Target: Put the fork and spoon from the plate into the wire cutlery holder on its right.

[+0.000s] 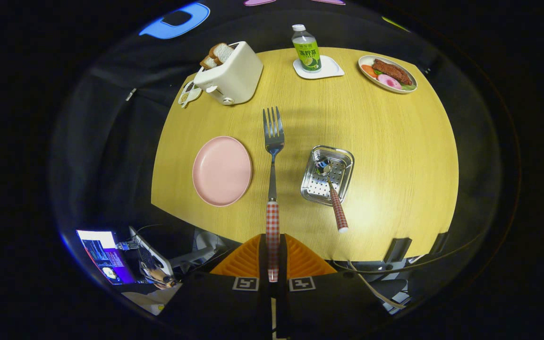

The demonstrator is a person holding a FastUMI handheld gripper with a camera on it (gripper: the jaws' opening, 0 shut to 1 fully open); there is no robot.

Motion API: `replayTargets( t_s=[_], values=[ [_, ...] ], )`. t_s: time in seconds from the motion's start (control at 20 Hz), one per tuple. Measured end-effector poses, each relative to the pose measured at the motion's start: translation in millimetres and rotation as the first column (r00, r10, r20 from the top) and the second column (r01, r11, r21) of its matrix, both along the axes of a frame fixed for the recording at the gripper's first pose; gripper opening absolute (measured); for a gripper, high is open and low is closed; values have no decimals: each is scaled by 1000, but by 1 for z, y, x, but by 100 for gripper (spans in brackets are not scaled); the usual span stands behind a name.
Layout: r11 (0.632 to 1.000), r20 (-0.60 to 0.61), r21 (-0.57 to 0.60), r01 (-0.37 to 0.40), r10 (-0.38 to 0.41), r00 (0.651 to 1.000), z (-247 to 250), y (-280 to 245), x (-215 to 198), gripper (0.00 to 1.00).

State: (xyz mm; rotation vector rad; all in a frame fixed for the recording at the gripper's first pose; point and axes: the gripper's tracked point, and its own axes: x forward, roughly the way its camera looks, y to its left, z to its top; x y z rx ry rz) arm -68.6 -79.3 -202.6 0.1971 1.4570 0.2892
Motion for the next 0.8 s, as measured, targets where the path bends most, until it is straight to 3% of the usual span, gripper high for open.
replayTargets(
  t_s=[0.2, 0.45, 0.8],
  values=[
    [990, -86, -78, -117, 110, 990, -6, -41, -3, 8],
    [962, -215, -105, -250, 224, 951, -19, -69, -3, 8],
    [913, -405, -85, -398, 334, 851, -30, -95, 8, 8]
  ],
)
